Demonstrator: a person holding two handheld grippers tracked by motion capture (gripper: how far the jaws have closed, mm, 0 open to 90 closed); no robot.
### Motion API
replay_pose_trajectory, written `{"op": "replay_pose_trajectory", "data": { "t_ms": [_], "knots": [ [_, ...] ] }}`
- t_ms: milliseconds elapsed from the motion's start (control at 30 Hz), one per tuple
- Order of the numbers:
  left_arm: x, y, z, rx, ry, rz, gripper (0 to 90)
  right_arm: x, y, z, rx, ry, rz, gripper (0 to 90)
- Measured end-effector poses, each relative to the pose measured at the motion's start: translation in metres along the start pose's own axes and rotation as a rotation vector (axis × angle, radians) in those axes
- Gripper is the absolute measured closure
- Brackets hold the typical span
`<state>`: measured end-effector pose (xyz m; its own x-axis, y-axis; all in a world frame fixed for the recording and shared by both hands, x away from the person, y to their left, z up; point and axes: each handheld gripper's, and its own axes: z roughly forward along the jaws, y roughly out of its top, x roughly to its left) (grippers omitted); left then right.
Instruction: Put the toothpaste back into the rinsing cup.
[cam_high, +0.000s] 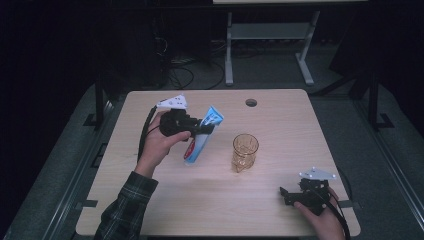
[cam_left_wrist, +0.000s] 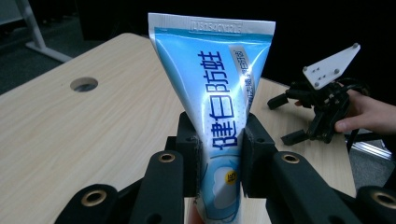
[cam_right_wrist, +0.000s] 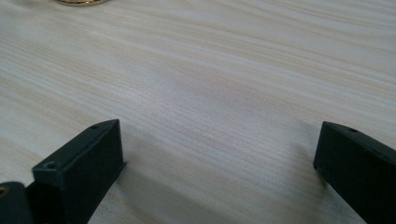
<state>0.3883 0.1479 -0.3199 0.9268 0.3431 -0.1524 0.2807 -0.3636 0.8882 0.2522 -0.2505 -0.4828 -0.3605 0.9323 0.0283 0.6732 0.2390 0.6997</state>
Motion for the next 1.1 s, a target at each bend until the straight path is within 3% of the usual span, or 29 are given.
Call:
{"op": "replay_pose_trajectory", "data": {
  "t_ms": [733, 1100],
  "knots": [
    [-0.014, 0.054, 0.035, -0.029, -0.06, 0.092, 72.7, 0.0, 0.0, 0.0, 0.0, 0.002, -0.002, 0.7],
    [-0.017, 0.072, 0.054, -0.052, -0.082, 0.12, 72.7, 0.0, 0.0, 0.0, 0.0, 0.002, -0.001, 0.7]
  ]
}}
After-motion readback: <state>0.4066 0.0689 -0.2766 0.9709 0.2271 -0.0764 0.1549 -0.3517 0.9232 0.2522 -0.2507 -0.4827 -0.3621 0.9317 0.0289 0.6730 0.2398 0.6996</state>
